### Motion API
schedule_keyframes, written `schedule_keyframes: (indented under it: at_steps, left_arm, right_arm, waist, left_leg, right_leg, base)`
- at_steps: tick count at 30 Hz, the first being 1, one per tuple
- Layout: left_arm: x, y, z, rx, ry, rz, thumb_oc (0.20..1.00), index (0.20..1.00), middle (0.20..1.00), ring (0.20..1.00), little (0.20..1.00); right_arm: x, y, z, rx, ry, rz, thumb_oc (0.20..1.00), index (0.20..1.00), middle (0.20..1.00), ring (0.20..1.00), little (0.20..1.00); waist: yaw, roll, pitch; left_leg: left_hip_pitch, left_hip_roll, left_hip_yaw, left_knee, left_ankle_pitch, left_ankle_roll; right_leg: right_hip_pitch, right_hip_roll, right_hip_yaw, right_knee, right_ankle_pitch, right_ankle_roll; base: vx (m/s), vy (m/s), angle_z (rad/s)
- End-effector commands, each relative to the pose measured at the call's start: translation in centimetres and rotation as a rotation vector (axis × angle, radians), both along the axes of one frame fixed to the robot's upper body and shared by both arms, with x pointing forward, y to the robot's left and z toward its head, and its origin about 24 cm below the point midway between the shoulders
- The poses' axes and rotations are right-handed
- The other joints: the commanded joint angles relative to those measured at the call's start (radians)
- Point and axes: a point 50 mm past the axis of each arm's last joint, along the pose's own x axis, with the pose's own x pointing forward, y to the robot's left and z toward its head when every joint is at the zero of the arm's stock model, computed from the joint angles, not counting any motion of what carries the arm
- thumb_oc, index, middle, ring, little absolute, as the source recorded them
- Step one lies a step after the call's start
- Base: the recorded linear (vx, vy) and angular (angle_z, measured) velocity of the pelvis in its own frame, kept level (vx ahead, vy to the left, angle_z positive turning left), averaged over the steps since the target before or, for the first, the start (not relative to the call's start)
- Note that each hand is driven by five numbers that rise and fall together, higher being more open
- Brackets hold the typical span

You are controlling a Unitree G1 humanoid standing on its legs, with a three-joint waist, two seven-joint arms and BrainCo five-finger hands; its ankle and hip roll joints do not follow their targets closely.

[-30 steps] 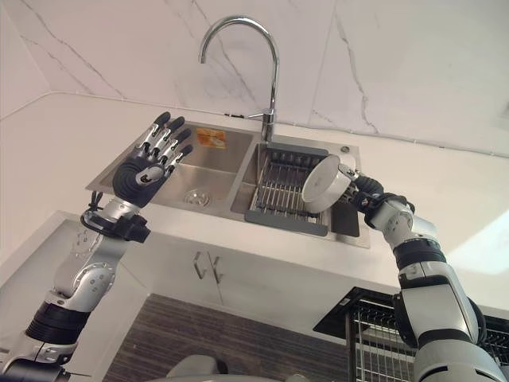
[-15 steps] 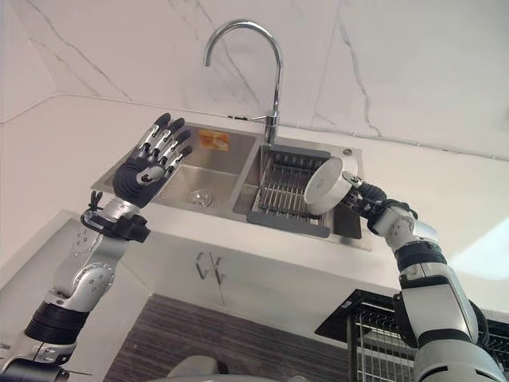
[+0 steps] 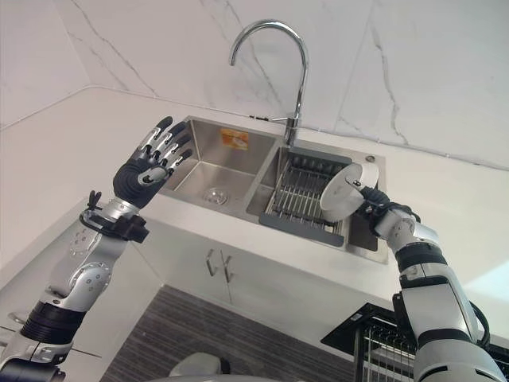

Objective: Place the dishes in the dishwasher.

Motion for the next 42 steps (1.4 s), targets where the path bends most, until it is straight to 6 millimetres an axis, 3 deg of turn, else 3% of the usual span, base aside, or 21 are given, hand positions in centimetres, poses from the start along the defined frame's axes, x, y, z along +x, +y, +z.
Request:
schedule_keyframes:
  at_steps: [1, 11, 14, 18, 22, 25, 28, 30, 32, 34, 37, 38, 40, 42]
  left_arm:
    - [-0.3, 0.4, 1.6, -0.023, -0.064, -0.010, 1.000, 1.000, 1.000, 1.000, 1.000]
    - [-0.4, -0.2, 0.6, -0.030, -0.031, -0.024, 1.000, 1.000, 1.000, 1.000, 1.000]
    - [-0.7, -0.3, 0.1, -0.035, -0.026, -0.031, 1.000, 1.000, 1.000, 1.000, 1.000]
    - [-1.1, 0.0, -0.3, -0.045, -0.030, -0.032, 1.000, 1.000, 1.000, 1.000, 1.000]
    - [-2.2, 1.0, -0.8, -0.075, -0.054, 0.023, 1.000, 1.000, 1.000, 1.000, 1.000]
    - [-3.1, 1.5, -1.3, -0.090, -0.062, 0.054, 1.000, 1.000, 1.000, 1.000, 1.000]
    - [-3.8, 2.2, -1.5, -0.110, -0.086, 0.089, 1.000, 1.000, 1.000, 1.000, 1.000]
    - [-4.3, 2.7, -1.0, -0.107, -0.131, 0.123, 1.000, 1.000, 1.000, 1.000, 1.000]
    - [-4.5, 2.7, -0.5, -0.094, -0.164, 0.108, 1.000, 1.000, 1.000, 1.000, 1.000]
    - [-4.4, 2.7, 0.1, -0.073, -0.194, 0.089, 1.000, 1.000, 1.000, 1.000, 1.000]
    - [-4.7, 3.4, 1.0, -0.027, -0.220, 0.087, 1.000, 1.000, 1.000, 1.000, 1.000]
    - [-4.7, 3.5, 1.2, -0.025, -0.236, 0.098, 1.000, 1.000, 1.000, 1.000, 1.000]
    - [-4.8, 3.4, 1.5, -0.039, -0.266, 0.105, 1.000, 1.000, 1.000, 1.000, 1.000]
    - [-5.0, 2.9, 1.8, -0.037, -0.297, 0.105, 1.000, 1.000, 1.000, 1.000, 1.000]
  right_arm:
    - [2.1, -0.3, 4.7, -0.109, -0.135, -0.030, 0.200, 0.200, 0.200, 0.200, 0.200]
    - [2.4, -0.6, 6.0, -0.229, -0.200, -0.162, 0.200, 0.200, 0.200, 0.200, 0.200]
    - [2.4, -0.5, 7.2, -0.245, -0.274, -0.185, 0.200, 0.200, 0.200, 0.200, 0.200]
    - [2.5, 0.8, 9.9, -0.151, -0.482, -0.159, 0.200, 0.200, 0.200, 0.200, 0.200]
    - [-0.1, 4.3, 13.7, 0.014, -0.832, -0.149, 0.200, 0.200, 0.200, 0.200, 0.200]
    - [-2.9, 6.7, 13.1, 0.082, -0.935, -0.110, 0.200, 0.200, 0.200, 0.200, 0.200]
    - [-5.4, 7.1, 11.3, 0.208, -0.980, -0.064, 0.200, 0.200, 0.200, 0.200, 0.200]
    - [-6.6, 7.5, 10.1, 0.303, -0.992, -0.038, 0.200, 0.200, 0.200, 0.200, 0.200]
    - [-7.6, 7.2, 9.3, 0.324, -0.997, -0.054, 0.200, 0.200, 0.200, 0.200, 0.200]
    - [-8.6, 6.5, 8.8, 0.329, -0.990, -0.098, 0.200, 0.200, 0.200, 0.200, 0.200]
    - [-10.3, 5.2, 8.2, 0.351, -1.022, -0.136, 0.200, 0.200, 0.200, 0.200, 0.200]
    - [-10.3, 4.7, 8.2, 0.350, -1.048, -0.144, 0.200, 0.200, 0.200, 0.200, 0.200]
    - [-10.0, 4.6, 8.8, 0.343, -1.076, -0.113, 0.200, 0.200, 0.200, 0.200, 0.200]
    - [-10.2, 4.9, 9.9, 0.298, -1.107, -0.074, 0.200, 0.200, 0.200, 0.200, 0.200]
  waist:
    - [0.021, -0.020, -0.034]
    - [0.018, -0.012, -0.033]
    - [0.009, -0.012, -0.030]
    - [-0.006, -0.011, -0.026]
    - [-0.049, -0.001, -0.021]
    - [-0.074, 0.005, -0.018]
    - [-0.092, 0.005, -0.013]
    - [-0.086, -0.008, 0.018]
    - [-0.103, -0.005, 0.033]
    - [-0.142, -0.003, 0.047]
    - [-0.195, -0.019, 0.072]
    - [-0.195, -0.025, 0.078]
    - [-0.191, -0.010, 0.075]
    - [-0.180, -0.011, 0.058]
  left_leg:
    - [-0.012, 0.039, 0.023, 0.055, -0.050, -0.058]
    - [-0.009, 0.042, 0.024, 0.055, -0.049, -0.058]
    - [-0.007, 0.044, 0.027, 0.055, -0.049, -0.060]
    - [-0.005, 0.052, 0.034, 0.055, -0.050, -0.062]
    - [-0.003, 0.078, 0.059, 0.055, -0.050, -0.066]
    - [-0.005, 0.080, 0.059, 0.055, -0.050, -0.062]
    - [0.008, 0.055, 0.039, 0.055, -0.049, -0.053]
    - [0.029, -0.012, 0.012, 0.055, -0.044, -0.023]
    - [0.027, -0.011, 0.044, 0.055, -0.049, -0.010]
    - [0.028, -0.011, 0.072, 0.055, -0.064, 0.004]
    - [0.039, -0.043, 0.049, 0.055, -0.081, 0.011]
    - [0.039, -0.043, 0.057, 0.055, -0.083, 0.010]
    - [0.022, -0.032, 0.067, 0.055, -0.075, 0.017]
    - [0.001, -0.032, 0.091, 0.055, -0.077, 0.038]
  right_leg:
    - [0.013, -0.016, 0.038, -0.048, 0.061, 0.053]
    - [0.012, -0.013, 0.043, -0.048, 0.061, 0.051]
    - [0.010, -0.010, 0.049, -0.048, 0.062, 0.050]
    - [0.006, -0.001, 0.060, -0.048, 0.059, 0.046]
    - [-0.011, 0.024, 0.097, -0.048, 0.050, 0.034]
    - [-0.029, 0.042, 0.135, -0.048, 0.052, 0.030]
    - [-0.046, 0.052, 0.181, -0.048, 0.058, 0.037]
    - [-0.048, 0.051, 0.244, -0.048, 0.077, 0.043]
    - [-0.053, 0.046, 0.249, -0.048, 0.093, 0.049]
    - [-0.069, 0.037, 0.262, -0.048, 0.122, 0.070]
    - [-0.156, 0.015, 0.301, -0.048, 0.225, 0.132]
    - [-0.166, 0.021, 0.263, -0.048, 0.265, 0.138]
    - [-0.127, 0.067, 0.238, -0.048, 0.214, 0.106]
    - [-0.088, 0.079, 0.199, -0.048, 0.183, 0.083]
  base:
    - [0.00, 0.000, 0.00]
    - [0.00, 0.000, 0.00]
    - [-0.02, -0.003, -0.01]
    - [-0.05, -0.033, -0.04]
    - [-0.07, -0.060, -0.14]
    - [-0.07, 0.009, -0.25]
    - [-0.09, 0.070, -0.28]
    - [-0.15, 0.196, -0.87]
    - [-0.19, 0.227, -1.08]
    - [-0.20, 0.267, -0.53]
    - [-0.19, 0.238, -0.36]
    - [-0.23, 0.193, -0.69]
    - [-0.21, 0.194, -0.90]
    - [-0.18, 0.122, -1.13]
